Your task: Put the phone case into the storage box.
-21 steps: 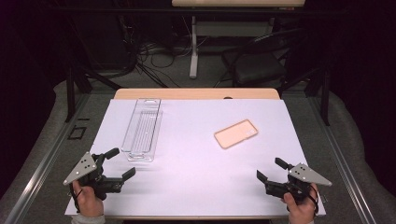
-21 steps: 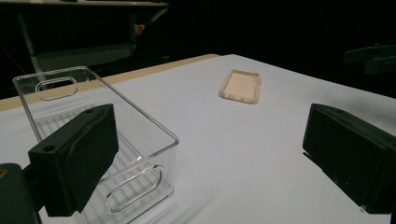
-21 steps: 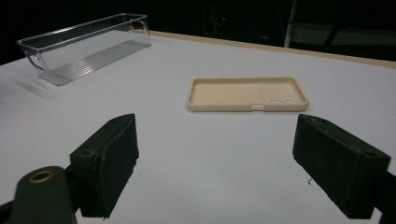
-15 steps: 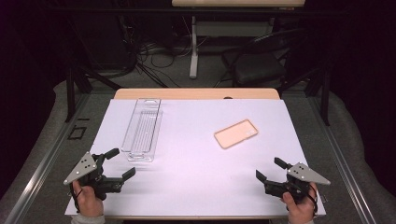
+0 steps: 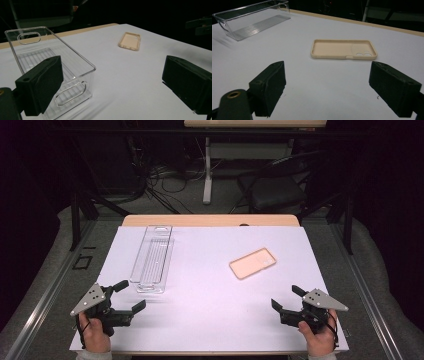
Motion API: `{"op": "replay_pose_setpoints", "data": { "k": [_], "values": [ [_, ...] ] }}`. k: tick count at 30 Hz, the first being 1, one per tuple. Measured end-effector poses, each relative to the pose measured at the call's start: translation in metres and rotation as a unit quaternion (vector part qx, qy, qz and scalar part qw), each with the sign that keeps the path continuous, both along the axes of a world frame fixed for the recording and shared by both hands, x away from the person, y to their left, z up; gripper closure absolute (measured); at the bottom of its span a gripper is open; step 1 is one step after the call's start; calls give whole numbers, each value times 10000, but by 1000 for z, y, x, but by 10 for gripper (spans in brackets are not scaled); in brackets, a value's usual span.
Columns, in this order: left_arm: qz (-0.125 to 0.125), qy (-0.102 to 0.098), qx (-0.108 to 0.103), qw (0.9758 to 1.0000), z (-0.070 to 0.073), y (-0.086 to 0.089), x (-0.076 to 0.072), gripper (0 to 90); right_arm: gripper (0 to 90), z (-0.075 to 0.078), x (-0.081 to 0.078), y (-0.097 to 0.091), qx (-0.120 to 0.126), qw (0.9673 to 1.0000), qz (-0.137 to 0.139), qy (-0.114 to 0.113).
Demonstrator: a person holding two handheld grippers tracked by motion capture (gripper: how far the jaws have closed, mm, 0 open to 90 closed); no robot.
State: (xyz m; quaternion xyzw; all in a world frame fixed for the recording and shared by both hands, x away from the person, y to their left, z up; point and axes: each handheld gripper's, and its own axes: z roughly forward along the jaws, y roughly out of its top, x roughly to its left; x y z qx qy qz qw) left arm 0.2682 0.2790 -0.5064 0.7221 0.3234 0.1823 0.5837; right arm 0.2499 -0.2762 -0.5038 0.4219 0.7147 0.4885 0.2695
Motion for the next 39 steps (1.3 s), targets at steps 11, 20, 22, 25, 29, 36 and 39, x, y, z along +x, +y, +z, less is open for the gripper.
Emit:
{"op": "replay_pose_setpoints", "data": {
  "k": [11, 20, 22, 25, 29, 36, 39],
  "values": [
    [-26, 178, 21, 9998, -3, -2, 3, 36, 136, 27, 21, 6, -138, 9979, -105, 618],
    [-20, 253, 15, 9997, -4, -3, 5, 36, 136, 36, 49, 5, -330, 9902, -261, 1335],
    [-16, 265, 46, 9996, -5, -3, 5, 36, 136, 37, 54, 6, -375, 9887, -254, 1431],
    [-27, 291, 50, 9996, -5, -4, 5, 36, 136, 40, 62, 10, -460, 9870, -251, 1517],
    [-42, 312, 49, 9995, -6, -4, 5, 36, 136, 40, 72, 14, -561, 9849, -237, 1620],
    [-67, 322, 73, 9994, -6, -4, 6, 36, 136, 38, 88, 21, -683, 9820, -197, 1749],
    [-98, 342, 85, 9993, -6, -5, 6, 36, 136, 40, 93, 23, -649, 9815, -200, 1788]
  ]
}}
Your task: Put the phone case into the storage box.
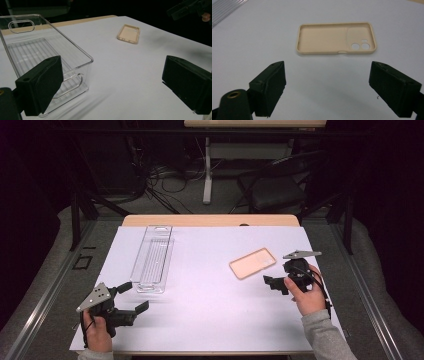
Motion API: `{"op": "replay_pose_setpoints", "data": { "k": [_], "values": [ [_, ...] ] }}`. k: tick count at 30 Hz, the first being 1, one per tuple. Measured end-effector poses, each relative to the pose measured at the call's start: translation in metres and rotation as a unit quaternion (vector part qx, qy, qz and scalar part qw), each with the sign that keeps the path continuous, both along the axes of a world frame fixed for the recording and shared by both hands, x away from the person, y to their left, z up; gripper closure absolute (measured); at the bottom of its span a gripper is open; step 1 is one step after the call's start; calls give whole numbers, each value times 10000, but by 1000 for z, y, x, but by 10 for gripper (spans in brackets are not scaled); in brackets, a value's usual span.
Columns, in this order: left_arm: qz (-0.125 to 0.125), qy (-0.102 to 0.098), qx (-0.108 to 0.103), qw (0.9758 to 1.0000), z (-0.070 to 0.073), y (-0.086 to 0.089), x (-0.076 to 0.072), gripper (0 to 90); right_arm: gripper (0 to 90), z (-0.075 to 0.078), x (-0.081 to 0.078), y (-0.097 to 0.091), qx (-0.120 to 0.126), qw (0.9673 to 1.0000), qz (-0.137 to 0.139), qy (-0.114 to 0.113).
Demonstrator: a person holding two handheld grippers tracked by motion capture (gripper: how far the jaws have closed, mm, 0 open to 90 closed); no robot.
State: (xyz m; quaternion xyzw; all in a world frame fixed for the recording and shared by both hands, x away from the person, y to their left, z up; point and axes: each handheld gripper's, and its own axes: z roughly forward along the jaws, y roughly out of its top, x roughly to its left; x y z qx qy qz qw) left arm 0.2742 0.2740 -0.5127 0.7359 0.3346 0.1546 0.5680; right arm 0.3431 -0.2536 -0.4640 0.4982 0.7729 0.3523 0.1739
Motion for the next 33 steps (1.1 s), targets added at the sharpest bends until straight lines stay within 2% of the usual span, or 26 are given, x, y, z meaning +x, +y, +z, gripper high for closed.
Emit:
{"op": "replay_pose_setpoints", "data": {
  "k": [2, 11, 15, 23, 25, 33],
  "values": [
    [-21, 27, -6, 10000, 0, -1, 0, 36, 136, 1, 4, 2, 41, 10000, 24, 28],
    [-83, 97, 80, 9999, -1, -2, 2, 37, 136, 7, 25, 18, -103, 9999, 119, 48],
    [-64, 109, 65, 9999, -2, -2, 2, 37, 136, 13, 38, 27, -148, 9995, 175, 200],
    [-86, 112, 83, 9999, -2, -3, 2, 37, 136, 19, 57, 41, -132, 9991, 257, 299],
    [-93, 120, 87, 9998, -2, -3, 2, 37, 136, 21, 65, 48, -177, 9990, 272, 318],
    [-94, 136, 78, 9998, -3, -2, 3, 38, 135, 25, 81, 62, -326, 9982, 334, 383]
  ]
}}
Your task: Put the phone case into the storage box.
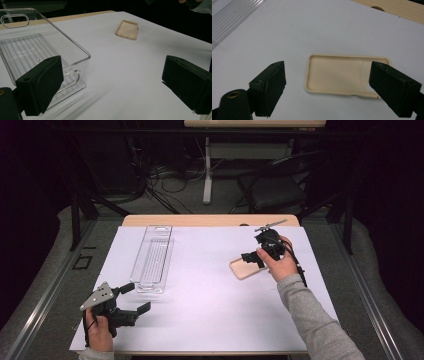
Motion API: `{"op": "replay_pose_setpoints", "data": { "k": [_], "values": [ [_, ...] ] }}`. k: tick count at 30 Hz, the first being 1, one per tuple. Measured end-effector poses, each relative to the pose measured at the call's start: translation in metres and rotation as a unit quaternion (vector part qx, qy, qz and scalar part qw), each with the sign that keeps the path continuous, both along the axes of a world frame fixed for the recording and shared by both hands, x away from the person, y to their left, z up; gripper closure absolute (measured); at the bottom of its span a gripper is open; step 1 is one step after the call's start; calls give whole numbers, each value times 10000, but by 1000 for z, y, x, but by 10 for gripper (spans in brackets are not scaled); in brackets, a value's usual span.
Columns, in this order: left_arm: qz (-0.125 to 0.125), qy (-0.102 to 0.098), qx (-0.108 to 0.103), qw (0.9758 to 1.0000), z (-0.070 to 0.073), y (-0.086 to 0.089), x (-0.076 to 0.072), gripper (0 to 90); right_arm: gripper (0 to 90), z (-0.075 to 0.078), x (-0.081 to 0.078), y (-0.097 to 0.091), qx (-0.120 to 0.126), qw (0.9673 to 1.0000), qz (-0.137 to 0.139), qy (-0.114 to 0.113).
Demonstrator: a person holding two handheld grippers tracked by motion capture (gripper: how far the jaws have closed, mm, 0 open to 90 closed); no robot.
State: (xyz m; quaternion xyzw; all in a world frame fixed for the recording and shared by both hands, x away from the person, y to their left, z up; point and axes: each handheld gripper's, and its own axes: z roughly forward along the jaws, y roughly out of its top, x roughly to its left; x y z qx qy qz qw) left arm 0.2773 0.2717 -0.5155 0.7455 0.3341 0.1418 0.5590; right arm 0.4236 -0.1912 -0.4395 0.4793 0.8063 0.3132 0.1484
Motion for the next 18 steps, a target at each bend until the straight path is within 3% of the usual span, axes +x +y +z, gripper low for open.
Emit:
{"op": "replay_pose_setpoints", "data": {
  "k": [10, 15, 17, 18],
  "values": [
    [1, 35, -24, 10000, 0, 0, 0, 38, 129, -5, 18, 21, -124, 9998, 114, 132],
    [7, 73, -6, 10000, -1, 0, 1, 38, 114, -13, 24, 29, -159, 9989, 187, 397],
    [4, 89, -1, 10000, -1, 0, 1, 38, 110, -16, 26, 32, -245, 9981, 263, 510],
    [12, 90, -12, 10000, -1, 0, 1, 38, 111, -19, 28, 36, -422, 9972, 239, 571]
  ]
}}
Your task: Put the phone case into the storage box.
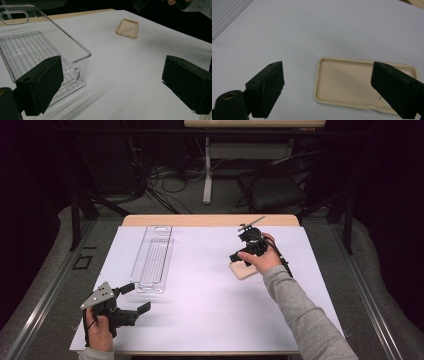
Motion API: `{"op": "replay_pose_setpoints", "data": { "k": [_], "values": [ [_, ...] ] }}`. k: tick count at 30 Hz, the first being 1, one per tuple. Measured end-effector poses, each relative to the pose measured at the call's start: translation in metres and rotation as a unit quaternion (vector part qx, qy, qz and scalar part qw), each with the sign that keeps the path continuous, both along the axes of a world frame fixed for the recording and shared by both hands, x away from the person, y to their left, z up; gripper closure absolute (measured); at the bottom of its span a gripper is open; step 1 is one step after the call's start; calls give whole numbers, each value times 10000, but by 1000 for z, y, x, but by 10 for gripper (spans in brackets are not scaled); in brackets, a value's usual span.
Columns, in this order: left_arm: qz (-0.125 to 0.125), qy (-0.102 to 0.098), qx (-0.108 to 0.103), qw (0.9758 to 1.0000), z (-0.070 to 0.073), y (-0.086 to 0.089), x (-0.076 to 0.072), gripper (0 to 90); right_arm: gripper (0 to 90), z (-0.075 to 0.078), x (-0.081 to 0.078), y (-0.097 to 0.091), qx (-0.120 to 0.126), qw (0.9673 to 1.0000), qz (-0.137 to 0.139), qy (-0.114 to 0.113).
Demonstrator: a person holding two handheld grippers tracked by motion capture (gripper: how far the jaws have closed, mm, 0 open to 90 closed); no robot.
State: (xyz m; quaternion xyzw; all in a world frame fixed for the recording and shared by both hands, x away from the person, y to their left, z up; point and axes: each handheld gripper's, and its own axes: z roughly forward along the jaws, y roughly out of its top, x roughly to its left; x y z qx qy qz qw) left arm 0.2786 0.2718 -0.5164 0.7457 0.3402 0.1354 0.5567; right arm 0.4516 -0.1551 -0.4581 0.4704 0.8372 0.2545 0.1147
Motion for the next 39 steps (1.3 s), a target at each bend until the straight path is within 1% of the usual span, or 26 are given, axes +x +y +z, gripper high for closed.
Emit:
{"op": "replay_pose_setpoints", "data": {
  "k": [1, 3, 4, 7, 9, 10, 11, 14, 16, 18, 19, 20, 21, 22, 24, 25, 26, 31, 32, 34, 35, 36, 37, 39],
  "values": [
    [11, 20, -13, 10000, 0, 0, 0, 38, 111, -1, 1, 2, -63, 10000, 9, 43],
    [12, 25, -14, 10000, 0, 0, 0, 38, 111, -2, 2, 4, -51, 10000, 0, 54],
    [-3, 19, -14, 10000, 0, 0, 0, 38, 111, -2, 3, 5, -96, 9999, 23, 101],
    [-3, 39, 4, 10000, 0, -1, 0, 38, 111, -3, 5, 9, -102, 9998, 97, 115],
    [-9, 37, 12, 10000, -1, 0, 1, 38, 115, -5, 7, 12, -93, 9997, 116, 187],
    [-4, 38, 8, 10000, -1, 0, 1, 38, 136, -9, 8, 14, -116, 9995, 118, 255],
    [-5, 41, 4, 10000, -1, 0, 1, 38, 136, -9, 8, 14, -116, 9995, 118, 255],
    [-6, 46, -3, 10000, -1, 0, 1, 38, 145, -12, 10, 16, -187, 9990, 158, 382],
    [-3, 59, -16, 10000, -1, -1, 1, 38, 147, -16, 11, 17, -147, 9988, 162, 439],
    [-10, 65, -25, 10000, -1, -1, 1, 38, 203, -18, 12, 19, -162, 9979, 168, 608],
    [-12, 67, -27, 10000, -1, -1, 1, 38, 203, -18, 12, 19, -162, 9979, 168, 608],
    [-13, 68, -27, 10000, -1, -1, 1, 38, 239, -21, 13, 18, -165, 9980, 234, 568],
    [-12, 73, -26, 10000, -1, -1, 1, 38, 239, -21, 13, 18, -165, 9980, 234, 568],
    [-20, 67, -19, 10000, -1, -1, 1, 38, 263, -21, 14, 19, -152, 9979, 212, 597],
    [-21, 80, -20, 10000, -2, -1, 1, 38, 309, -22, 14, 19, -203, 9975, 175, 651],
    [-20, 83, -16, 10000, -2, -1, 1, 38, 333, -23, 14, 19, -234, 9975, 199, 644],
    [-27, 84, -22, 10000, -2, -2, 1, 38, 359, -26, 16, 19, -254, 9971, 170, 697],
    [-33, 79, 3, 10000, -2, -2, 2, 38, 385, -30, 17, 20, -315, 9968, 95, 733],
    [-33, 78, 4, 10000, -2, -1, 2, 38, 407, -30, 17, 20, -295, 9967, 74, 748],
    [-22, 95, -15, 10000, -2, -2, 2, 38, 421, -32, 18, 20, -318, 9963, 138, 783],
    [-24, 97, -17, 9999, -2, -2, 2, 38, 423, -33, 18, 21, -324, 9959, 71, 839],
    [-30, 91, -13, 10000, -3, -1, 2, 38, 423, -33, 18, 21, -324, 9959, 71, 839],
    [-39, 93, -14, 9999, -3, -2, 2, 38, 433, -35, 18, 22, -409, 9945, 31, 968],
    [-39, 95, -15, 9999, -3, -2, 2, 38, 433, -35, 18, 22, -408, 9941, -4, 1005]
  ]
}}
